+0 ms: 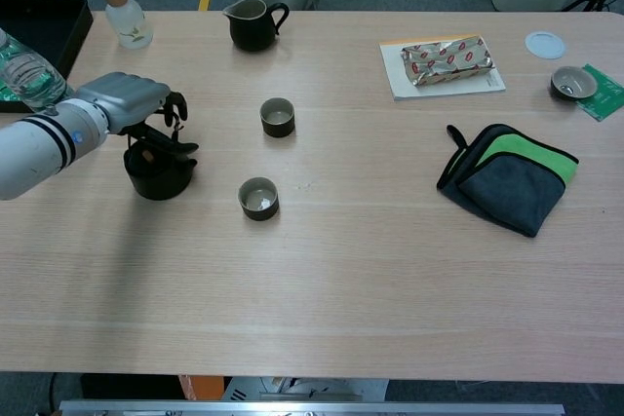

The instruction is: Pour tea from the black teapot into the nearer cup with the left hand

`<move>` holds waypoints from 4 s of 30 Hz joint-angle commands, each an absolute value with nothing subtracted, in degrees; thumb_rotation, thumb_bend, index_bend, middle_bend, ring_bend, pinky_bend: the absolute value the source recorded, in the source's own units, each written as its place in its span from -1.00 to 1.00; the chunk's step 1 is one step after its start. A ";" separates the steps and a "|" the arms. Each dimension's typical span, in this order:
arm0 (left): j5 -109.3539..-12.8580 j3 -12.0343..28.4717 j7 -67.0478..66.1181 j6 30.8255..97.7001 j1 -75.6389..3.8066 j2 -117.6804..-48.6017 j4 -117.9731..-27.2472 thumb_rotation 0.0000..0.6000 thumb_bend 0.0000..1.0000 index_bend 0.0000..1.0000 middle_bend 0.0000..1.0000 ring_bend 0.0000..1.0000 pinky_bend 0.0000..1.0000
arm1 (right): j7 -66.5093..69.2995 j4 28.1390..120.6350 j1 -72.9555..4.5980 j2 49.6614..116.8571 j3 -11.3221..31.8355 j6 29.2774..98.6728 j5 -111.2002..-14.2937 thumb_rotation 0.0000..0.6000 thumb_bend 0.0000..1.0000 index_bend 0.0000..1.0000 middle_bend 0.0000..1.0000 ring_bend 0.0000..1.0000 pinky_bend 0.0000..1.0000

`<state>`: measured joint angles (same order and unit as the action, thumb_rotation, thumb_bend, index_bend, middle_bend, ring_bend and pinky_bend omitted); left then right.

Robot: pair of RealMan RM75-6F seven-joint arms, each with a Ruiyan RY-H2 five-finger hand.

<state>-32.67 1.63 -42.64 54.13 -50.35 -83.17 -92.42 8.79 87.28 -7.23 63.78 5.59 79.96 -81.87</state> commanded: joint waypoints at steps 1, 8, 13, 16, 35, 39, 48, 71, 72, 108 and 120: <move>-32.92 1.40 -42.39 54.71 -50.20 -82.99 -92.83 -0.26 -0.62 -0.46 -0.28 -0.59 -0.56 | 8.88 87.16 -7.17 63.82 5.58 79.90 -81.74 1.00 -0.99 -0.45 -0.25 -0.42 -0.35; -34.13 0.88 -41.88 57.01 -49.47 -81.63 -95.31 -0.25 -0.62 -0.44 -0.24 -0.56 -0.56 | 9.31 86.74 -7.02 63.92 5.61 79.97 -81.65 1.00 -0.99 -0.45 -0.25 -0.42 -0.35; -35.33 0.45 -41.54 59.51 -48.42 -79.93 -98.53 -0.25 -0.62 -0.44 -0.24 -0.56 -0.56 | 9.41 86.58 -7.13 63.98 5.65 79.82 -81.70 1.00 -0.99 -0.45 -0.25 -0.42 -0.35; -36.30 -0.16 -41.55 61.07 -47.60 -78.90 -100.47 -0.25 -0.62 -0.44 -0.24 -0.56 -0.56 | 9.44 86.57 -7.24 64.00 5.65 79.76 -81.90 1.00 -0.99 -0.45 -0.25 -0.42 -0.35; -43.35 -4.43 -40.51 67.57 -41.54 -73.71 -111.76 -0.02 -0.62 -0.44 -0.25 -0.54 -0.56 | 9.61 87.06 -6.91 63.81 5.53 80.52 -82.44 1.00 -0.98 -0.45 -0.25 -0.42 -0.35; -45.50 -4.73 -39.85 68.52 -40.34 -73.46 -112.34 -0.01 -0.62 -0.45 -0.30 -0.54 -0.56 | 9.75 87.05 -6.82 63.75 5.48 80.58 -82.48 1.00 -0.99 -0.45 -0.25 -0.42 -0.35; -47.65 -5.17 -39.53 69.47 -38.45 -73.09 -113.47 0.05 -0.62 -0.50 -0.34 -0.54 -0.56 | 9.82 86.89 -7.01 63.95 5.52 80.30 -82.49 1.00 -0.99 -0.45 -0.25 -0.42 -0.35; -48.97 -6.41 -42.11 68.78 -35.95 -76.35 -114.44 0.31 -0.62 -0.52 -0.37 -0.51 -0.56 | 10.73 85.79 -6.58 64.21 5.33 80.26 -82.21 1.00 -0.98 -0.45 -0.25 -0.42 -0.35; -48.87 -6.35 -42.36 68.91 -35.91 -76.48 -114.37 0.33 -0.62 -0.52 -0.37 -0.51 -0.56 | 10.75 85.76 -6.57 64.21 5.34 80.26 -82.18 1.00 -0.99 -0.45 -0.25 -0.42 -0.35; -47.70 -5.69 -44.95 69.75 -34.40 -76.55 -114.73 0.41 -0.62 -0.49 -0.35 -0.51 -0.56 | 11.20 85.57 -6.57 64.16 5.31 80.26 -82.51 1.00 -0.99 -0.45 -0.25 -0.42 -0.35; -47.31 -5.76 -45.99 69.98 -34.31 -76.96 -115.14 0.42 -0.62 -0.47 -0.34 -0.51 -0.56 | 11.39 85.66 -6.50 63.98 5.40 80.41 -82.51 1.00 -0.99 -0.45 -0.25 -0.42 -0.35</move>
<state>-47.29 -5.76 -45.98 69.97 -34.32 -76.97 -115.13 11.40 85.66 -6.49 63.98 5.40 80.42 -82.51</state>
